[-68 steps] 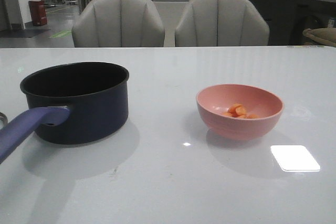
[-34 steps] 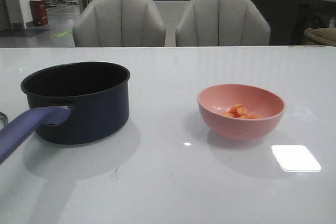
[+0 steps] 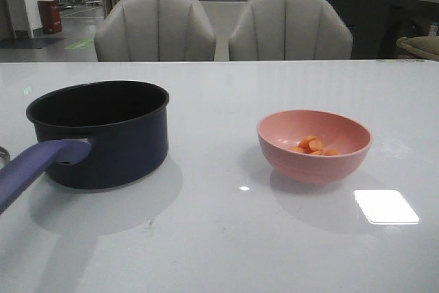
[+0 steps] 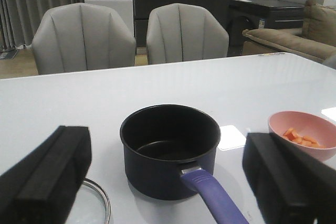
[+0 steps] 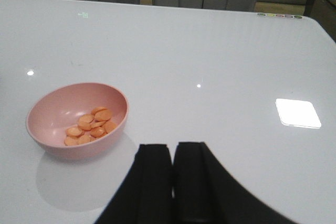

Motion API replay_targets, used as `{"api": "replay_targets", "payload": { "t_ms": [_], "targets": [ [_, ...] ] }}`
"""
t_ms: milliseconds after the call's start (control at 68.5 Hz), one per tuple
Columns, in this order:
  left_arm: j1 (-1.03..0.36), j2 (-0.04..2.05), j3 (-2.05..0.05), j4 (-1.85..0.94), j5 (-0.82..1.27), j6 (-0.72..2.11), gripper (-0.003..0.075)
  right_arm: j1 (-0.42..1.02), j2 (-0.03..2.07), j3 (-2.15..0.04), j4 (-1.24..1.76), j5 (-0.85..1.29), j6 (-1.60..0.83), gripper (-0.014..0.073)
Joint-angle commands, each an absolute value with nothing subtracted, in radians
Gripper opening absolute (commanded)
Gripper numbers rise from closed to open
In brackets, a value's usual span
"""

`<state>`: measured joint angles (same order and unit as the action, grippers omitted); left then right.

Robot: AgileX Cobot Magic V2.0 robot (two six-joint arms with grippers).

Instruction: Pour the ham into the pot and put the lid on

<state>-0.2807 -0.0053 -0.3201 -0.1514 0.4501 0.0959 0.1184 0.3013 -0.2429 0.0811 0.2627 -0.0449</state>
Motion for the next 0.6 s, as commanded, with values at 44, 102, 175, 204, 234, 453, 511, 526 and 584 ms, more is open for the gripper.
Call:
{"api": "replay_targets", "payload": {
  "t_ms": [44, 102, 175, 204, 234, 453, 511, 526, 584],
  "targets": [
    [-0.288, -0.002, -0.345, -0.164, 0.370, 0.094, 0.0638, 0.118, 0.396, -0.312, 0.085, 0.195, -0.051, 0.0163],
    [-0.288, -0.002, -0.345, -0.164, 0.370, 0.094, 0.0638, 0.118, 0.453, -0.339, 0.085, 0.202, -0.051, 0.0210],
    [-0.288, -0.002, -0.345, -0.164, 0.370, 0.094, 0.0638, 0.119, 0.553, -0.384, 0.089, 0.213, -0.051, 0.0318],
    [-0.288, -0.002, -0.345, -0.164, 0.370, 0.094, 0.0638, 0.119, 0.587, -0.404, 0.095, 0.213, -0.051, 0.0356],
    [-0.288, -0.002, -0.345, -0.164, 0.370, 0.094, 0.0638, 0.119, 0.613, -0.415, 0.101, 0.213, -0.051, 0.0382],
    [-0.288, -0.002, -0.345, -0.164, 0.370, 0.094, 0.0638, 0.120, 0.923, -0.574, 0.237, 0.231, -0.051, 0.0484],
    [-0.288, -0.002, -0.345, -0.164, 0.370, 0.094, 0.0638, 0.120, 1.006, -0.624, 0.267, 0.256, -0.051, 0.0484],
    [-0.288, -0.002, -0.345, -0.164, 0.370, 0.094, 0.0638, 0.120, 1.016, -0.624, 0.267, 0.259, -0.051, 0.0484],
    [-0.288, -0.002, -0.345, -0.164, 0.370, 0.094, 0.0638, 0.125, 1.095, -0.685, 0.292, 0.294, -0.051, 0.0484]
  ]
}}
